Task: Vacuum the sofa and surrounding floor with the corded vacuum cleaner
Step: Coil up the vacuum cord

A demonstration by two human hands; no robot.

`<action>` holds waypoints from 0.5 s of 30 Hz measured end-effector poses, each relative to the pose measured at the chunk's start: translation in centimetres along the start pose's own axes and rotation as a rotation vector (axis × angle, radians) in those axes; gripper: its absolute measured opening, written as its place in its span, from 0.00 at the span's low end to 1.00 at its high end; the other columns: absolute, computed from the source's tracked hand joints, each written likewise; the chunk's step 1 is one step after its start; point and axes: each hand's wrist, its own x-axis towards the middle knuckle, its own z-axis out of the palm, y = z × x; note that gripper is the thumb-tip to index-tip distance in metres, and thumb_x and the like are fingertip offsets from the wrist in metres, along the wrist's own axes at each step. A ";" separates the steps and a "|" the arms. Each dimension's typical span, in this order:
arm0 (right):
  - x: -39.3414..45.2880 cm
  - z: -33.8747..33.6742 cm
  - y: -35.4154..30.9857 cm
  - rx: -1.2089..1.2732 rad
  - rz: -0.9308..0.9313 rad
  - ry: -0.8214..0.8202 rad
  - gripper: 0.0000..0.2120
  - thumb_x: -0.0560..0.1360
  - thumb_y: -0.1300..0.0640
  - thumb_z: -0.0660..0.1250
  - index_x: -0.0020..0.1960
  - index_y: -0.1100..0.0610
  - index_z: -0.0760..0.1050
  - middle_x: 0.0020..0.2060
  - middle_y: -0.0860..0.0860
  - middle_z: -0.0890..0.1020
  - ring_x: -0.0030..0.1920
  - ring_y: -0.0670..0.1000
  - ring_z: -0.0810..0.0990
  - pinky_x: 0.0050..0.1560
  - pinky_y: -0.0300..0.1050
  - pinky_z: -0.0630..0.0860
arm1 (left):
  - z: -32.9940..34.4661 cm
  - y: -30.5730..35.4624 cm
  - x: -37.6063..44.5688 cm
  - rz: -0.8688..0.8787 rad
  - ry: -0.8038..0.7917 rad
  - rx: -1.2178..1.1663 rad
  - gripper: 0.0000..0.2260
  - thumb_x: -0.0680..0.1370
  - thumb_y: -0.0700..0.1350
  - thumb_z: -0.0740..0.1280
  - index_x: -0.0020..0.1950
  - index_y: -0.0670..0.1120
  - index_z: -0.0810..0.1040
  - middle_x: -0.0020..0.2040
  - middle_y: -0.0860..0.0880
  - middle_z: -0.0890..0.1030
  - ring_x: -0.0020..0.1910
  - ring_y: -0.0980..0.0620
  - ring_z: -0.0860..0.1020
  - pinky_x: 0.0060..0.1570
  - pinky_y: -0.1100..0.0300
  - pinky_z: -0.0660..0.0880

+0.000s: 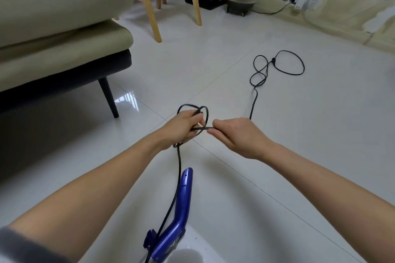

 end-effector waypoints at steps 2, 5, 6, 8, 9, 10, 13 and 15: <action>-0.9 -0.3 1.6 -0.017 0.103 0.004 0.16 0.80 0.42 0.45 0.40 0.52 0.59 0.28 0.43 0.64 0.29 0.51 0.63 0.32 0.43 0.59 | -1.4 -0.3 -0.1 -0.075 -0.020 -0.134 0.11 0.83 0.44 0.55 0.41 0.45 0.68 0.24 0.52 0.58 0.21 0.56 0.53 0.21 0.65 0.51; -1.7 -1.1 2.8 -0.057 0.146 0.040 0.17 0.80 0.42 0.44 0.41 0.52 0.59 0.28 0.45 0.66 0.28 0.52 0.64 0.31 0.44 0.61 | -3.0 -0.1 -0.7 -0.167 -0.086 -0.186 0.12 0.84 0.45 0.54 0.41 0.45 0.67 0.23 0.52 0.60 0.20 0.56 0.55 0.19 0.66 0.54; -1.4 -1.1 2.4 -0.080 0.099 0.032 0.16 0.80 0.43 0.45 0.41 0.51 0.58 0.28 0.44 0.65 0.28 0.52 0.64 0.30 0.43 0.61 | -3.0 0.3 -1.0 -0.191 -0.119 -0.169 0.12 0.84 0.45 0.53 0.43 0.44 0.68 0.24 0.51 0.62 0.21 0.56 0.57 0.20 0.66 0.56; -0.5 -1.0 1.2 -0.120 -0.014 0.009 0.14 0.81 0.45 0.47 0.40 0.51 0.59 0.27 0.43 0.65 0.27 0.52 0.64 0.27 0.42 0.59 | -2.7 1.1 -1.3 -0.225 -0.202 -0.140 0.12 0.84 0.45 0.53 0.43 0.44 0.69 0.24 0.50 0.64 0.22 0.54 0.59 0.22 0.65 0.59; 0.1 -1.0 0.8 -0.129 -0.030 0.018 0.14 0.81 0.45 0.48 0.40 0.51 0.60 0.27 0.43 0.65 0.26 0.52 0.64 0.26 0.42 0.59 | -2.5 1.5 -1.3 -0.237 -0.246 -0.127 0.12 0.84 0.45 0.53 0.43 0.44 0.69 0.25 0.51 0.62 0.22 0.55 0.58 0.22 0.65 0.58; 0.7 -1.1 0.6 -0.126 -0.013 0.049 0.15 0.81 0.45 0.48 0.40 0.51 0.61 0.27 0.44 0.66 0.26 0.52 0.64 0.26 0.42 0.60 | -2.4 1.9 -1.3 -0.247 -0.290 -0.123 0.13 0.83 0.45 0.52 0.42 0.44 0.69 0.25 0.52 0.60 0.22 0.56 0.56 0.22 0.65 0.56; 1.9 -1.3 0.9 -0.105 0.068 0.135 0.15 0.81 0.45 0.47 0.40 0.51 0.61 0.27 0.43 0.65 0.27 0.52 0.64 0.27 0.43 0.62 | -2.3 2.7 -1.5 -0.262 -0.390 -0.254 0.16 0.83 0.50 0.52 0.40 0.45 0.70 0.24 0.55 0.56 0.23 0.57 0.50 0.22 0.65 0.48; 1.9 -0.9 1.4 -0.080 0.130 0.149 0.15 0.81 0.45 0.46 0.41 0.52 0.60 0.27 0.44 0.65 0.28 0.52 0.64 0.29 0.44 0.61 | -2.2 3.2 -1.6 -0.234 -0.369 -0.436 0.16 0.80 0.55 0.55 0.38 0.47 0.68 0.23 0.56 0.54 0.23 0.57 0.48 0.21 0.66 0.46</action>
